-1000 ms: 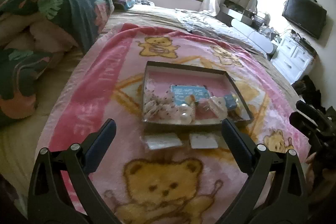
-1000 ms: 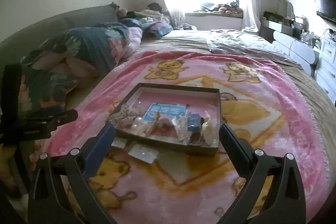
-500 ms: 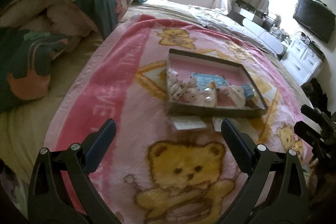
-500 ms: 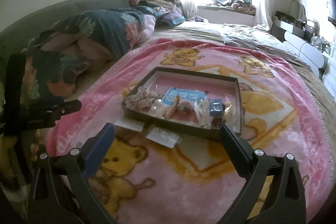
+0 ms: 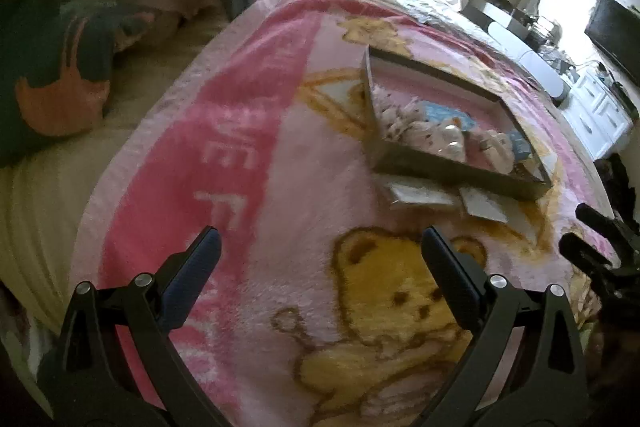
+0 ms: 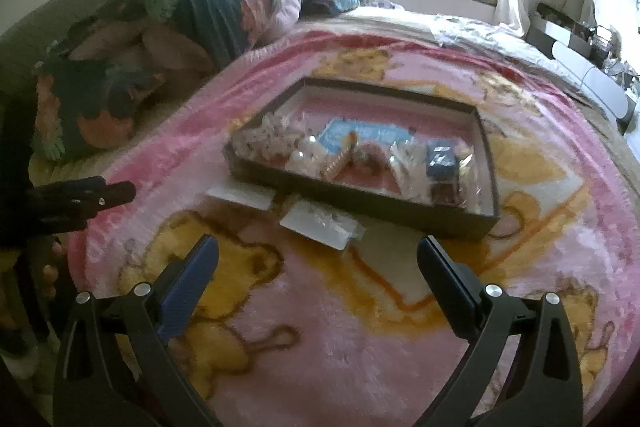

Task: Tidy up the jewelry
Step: 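Withdraw both open tools from the tray toward the plastic packets, then grasp a clear plastic packet with the left tool while the right tool grasps the earring card packet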

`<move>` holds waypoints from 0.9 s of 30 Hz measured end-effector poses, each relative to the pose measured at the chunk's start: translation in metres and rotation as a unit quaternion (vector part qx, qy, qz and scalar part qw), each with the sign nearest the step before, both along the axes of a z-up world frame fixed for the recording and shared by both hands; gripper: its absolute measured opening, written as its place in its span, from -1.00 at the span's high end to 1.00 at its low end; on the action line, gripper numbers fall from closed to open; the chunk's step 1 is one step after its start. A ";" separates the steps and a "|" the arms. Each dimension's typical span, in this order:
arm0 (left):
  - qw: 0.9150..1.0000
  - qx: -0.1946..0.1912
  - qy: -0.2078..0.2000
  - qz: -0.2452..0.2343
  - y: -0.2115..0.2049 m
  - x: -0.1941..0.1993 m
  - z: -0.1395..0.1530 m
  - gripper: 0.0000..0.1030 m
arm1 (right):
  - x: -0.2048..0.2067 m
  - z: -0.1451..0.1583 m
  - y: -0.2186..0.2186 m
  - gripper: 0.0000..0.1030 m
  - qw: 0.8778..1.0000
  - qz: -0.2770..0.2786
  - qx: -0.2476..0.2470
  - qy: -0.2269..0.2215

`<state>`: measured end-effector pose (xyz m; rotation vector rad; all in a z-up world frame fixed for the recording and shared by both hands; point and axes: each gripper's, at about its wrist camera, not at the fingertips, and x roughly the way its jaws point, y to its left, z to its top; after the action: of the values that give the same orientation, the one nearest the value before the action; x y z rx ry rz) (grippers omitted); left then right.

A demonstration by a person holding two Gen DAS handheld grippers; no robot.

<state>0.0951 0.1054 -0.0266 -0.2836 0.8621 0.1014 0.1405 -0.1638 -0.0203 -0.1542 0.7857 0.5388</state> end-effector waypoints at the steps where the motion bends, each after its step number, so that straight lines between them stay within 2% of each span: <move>1: 1.000 -0.003 0.004 0.001 0.002 0.002 -0.003 -0.82 | 0.001 -0.005 0.002 -0.92 1.000 0.002 -0.002 0.002; 4: 1.000 -0.023 0.011 0.000 0.006 0.006 -0.011 -0.82 | 0.011 -0.020 0.010 -0.92 1.000 0.002 -0.016 0.008; 8: 0.996 -0.079 0.021 -0.018 0.008 0.019 -0.021 -0.79 | 0.027 -0.041 0.020 -0.92 0.999 -0.004 -0.021 0.026; 13: 0.986 -0.155 0.038 -0.037 0.004 0.040 -0.034 -0.50 | 0.044 -0.054 0.027 -0.92 0.999 -0.017 -0.006 0.047; 15: 0.982 -0.177 0.043 -0.043 0.002 0.050 -0.038 -0.45 | 0.050 -0.058 0.030 -0.92 0.998 -0.023 -0.003 0.052; 17: 0.976 -0.205 0.051 -0.044 0.001 0.061 -0.045 -0.29 | 0.056 -0.060 0.031 -0.92 0.998 -0.027 0.002 0.058; 19: 0.972 -0.224 0.060 -0.040 0.000 0.070 -0.051 -0.17 | 0.062 -0.063 0.033 -0.91 0.997 -0.035 0.008 0.066; 23: 0.969 -0.237 0.061 -0.032 -0.001 0.083 -0.056 -0.15 | 0.071 -0.069 0.035 -0.89 0.996 -0.042 0.015 0.078; 24: 0.969 -0.237 0.060 -0.032 -0.002 0.085 -0.056 -0.15 | 0.072 -0.071 0.036 -0.82 0.996 -0.043 0.012 0.078; 25: 0.969 -0.239 0.059 -0.034 -0.004 0.087 -0.055 -0.09 | 0.072 -0.073 0.037 -0.63 0.996 -0.044 0.005 0.078; 27: 0.968 -0.240 0.059 -0.040 -0.009 0.092 -0.054 0.15 | 0.072 -0.074 0.037 -0.49 0.996 -0.045 -0.004 0.073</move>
<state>0.1866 0.0966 -0.0807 -0.7021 1.0094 -0.1714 0.2121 -0.1270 -0.0941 -0.0862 0.9318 0.4649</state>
